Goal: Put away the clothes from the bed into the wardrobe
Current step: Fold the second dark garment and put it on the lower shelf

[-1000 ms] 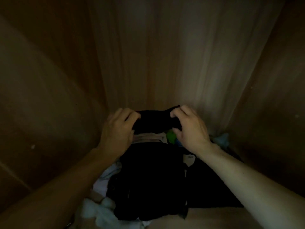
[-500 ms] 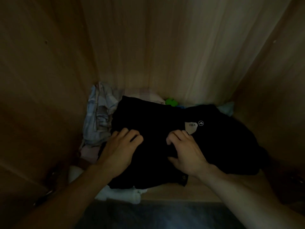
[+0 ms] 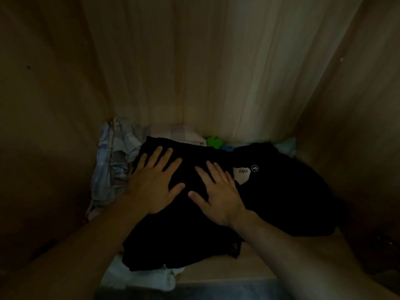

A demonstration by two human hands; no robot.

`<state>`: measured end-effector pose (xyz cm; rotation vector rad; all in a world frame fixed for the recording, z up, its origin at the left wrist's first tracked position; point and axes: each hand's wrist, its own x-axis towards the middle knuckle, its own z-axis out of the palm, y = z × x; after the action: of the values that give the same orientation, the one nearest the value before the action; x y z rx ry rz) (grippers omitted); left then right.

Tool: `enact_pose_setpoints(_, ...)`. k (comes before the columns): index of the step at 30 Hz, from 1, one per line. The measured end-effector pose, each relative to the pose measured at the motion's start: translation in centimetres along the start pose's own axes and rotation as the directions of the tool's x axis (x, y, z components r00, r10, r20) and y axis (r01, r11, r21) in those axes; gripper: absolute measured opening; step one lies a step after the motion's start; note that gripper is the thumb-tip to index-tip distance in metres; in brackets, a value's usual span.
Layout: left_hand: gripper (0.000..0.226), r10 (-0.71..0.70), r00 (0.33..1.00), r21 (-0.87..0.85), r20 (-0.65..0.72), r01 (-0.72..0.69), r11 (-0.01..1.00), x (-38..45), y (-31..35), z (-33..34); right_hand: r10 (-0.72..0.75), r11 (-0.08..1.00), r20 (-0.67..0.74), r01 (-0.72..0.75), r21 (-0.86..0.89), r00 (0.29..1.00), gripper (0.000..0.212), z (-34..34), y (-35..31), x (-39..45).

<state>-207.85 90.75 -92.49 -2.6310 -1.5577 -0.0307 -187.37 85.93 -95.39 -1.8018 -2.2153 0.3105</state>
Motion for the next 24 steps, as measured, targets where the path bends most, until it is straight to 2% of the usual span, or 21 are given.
enact_pose_setpoints(2, 0.094, -0.045, 0.997, -0.033, 0.059, 0.047, 0.998, 0.3, -0.7, 1.5, 0.004, 1.0, 0.005, -0.004, -0.006, 1.0, 0.083, 1.2, 0.2, 0.4)
enact_pose_setpoints(4, 0.096, -0.074, 0.995, -0.069, 0.061, 0.078, 0.995, 0.3, -0.7, 2.7, 0.006, 1.0, 0.025, -0.006, 0.009, 1.0, 0.08, 2.2, 0.5, 0.8)
enact_pose_setpoints(8, 0.084, -0.132, 0.988, -0.042, 0.078, 0.135, 0.99, 0.3, -0.3, 4.3, 0.014, 0.999, 0.035, -0.016, 0.052, 0.999, 0.076, 3.4, 1.2, 1.2)
enact_pose_setpoints(14, 0.081, -0.135, 0.989, -0.033, 0.052, 0.137, 0.99, 1.0, -0.4, 4.7, 0.026, 0.999, 0.064, -0.029, 0.044, 0.998, 0.073, 3.0, 1.4, 1.5)
enact_pose_setpoints(18, 0.079, -0.138, 0.99, -0.026, 0.02, 0.138, 0.99, 0.3, 0.0, 4.0, 0.021, 0.999, 0.078, -0.024, 0.036, 0.997, 0.077, 2.4, 1.0, 1.0)
enact_pose_setpoints(21, 0.069, -0.122, 0.991, 0.005, -0.063, 0.123, 0.992, -1.6, 1.0, 3.0, -0.002, 1.0, 0.054, 0.002, -0.013, 0.999, 0.081, 1.8, 0.5, -0.7)
enact_pose_setpoints(24, 0.063, -0.139, 0.984, -0.045, -0.113, 0.134, 0.99, -4.7, 2.2, 4.0, 0.004, 0.999, 0.036, -0.002, -0.054, 0.999, 0.076, 1.9, 0.1, -3.2)
